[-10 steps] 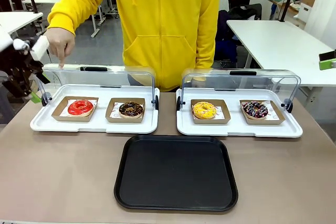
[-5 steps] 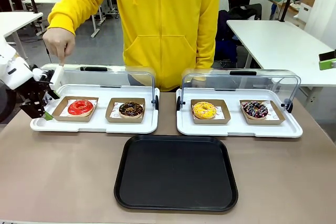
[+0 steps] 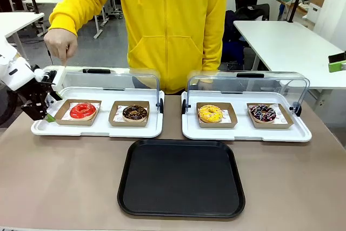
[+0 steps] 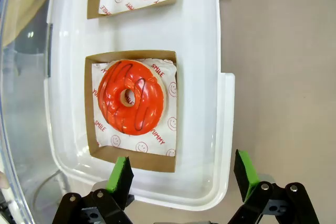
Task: Move the first donut from the left to the tray.
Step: Pick up the Paper togo box containing the Donut indicated by the person and place it on the Handle tray.
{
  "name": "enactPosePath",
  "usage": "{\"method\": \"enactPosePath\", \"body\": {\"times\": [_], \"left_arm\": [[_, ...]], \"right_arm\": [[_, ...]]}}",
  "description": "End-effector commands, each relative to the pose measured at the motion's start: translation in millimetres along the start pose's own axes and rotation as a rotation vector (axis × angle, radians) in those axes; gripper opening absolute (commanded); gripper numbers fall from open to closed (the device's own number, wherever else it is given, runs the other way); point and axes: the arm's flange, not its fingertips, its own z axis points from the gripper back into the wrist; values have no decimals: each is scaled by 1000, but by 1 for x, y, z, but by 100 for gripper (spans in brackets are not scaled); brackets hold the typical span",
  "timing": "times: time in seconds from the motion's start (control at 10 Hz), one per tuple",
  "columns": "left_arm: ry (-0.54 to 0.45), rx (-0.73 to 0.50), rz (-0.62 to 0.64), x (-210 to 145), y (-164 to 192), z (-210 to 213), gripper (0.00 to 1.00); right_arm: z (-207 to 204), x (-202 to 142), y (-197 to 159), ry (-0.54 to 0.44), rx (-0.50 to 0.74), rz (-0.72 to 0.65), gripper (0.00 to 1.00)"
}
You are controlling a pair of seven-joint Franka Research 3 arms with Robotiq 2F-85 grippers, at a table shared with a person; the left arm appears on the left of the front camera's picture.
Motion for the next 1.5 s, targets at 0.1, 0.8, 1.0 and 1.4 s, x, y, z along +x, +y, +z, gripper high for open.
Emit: {"method": "enactPosePath", "body": {"times": [0.1, 0.8, 1.0, 1.4], "left_arm": [[66, -22, -1, -2, 11, -16, 100], [165, -35, -14, -12, 37, -52, 100], [174, -50, -15, -16, 37, -61, 100], [178, -61, -36, -18, 39, -80, 100]], "right_arm": [[-1, 1, -2, -26, 3, 23, 100], [-1, 1, -2, -26, 3, 23, 100], [-1, 1, -2, -26, 3, 23, 100], [-1, 1, -2, -26, 3, 23, 100]]}}
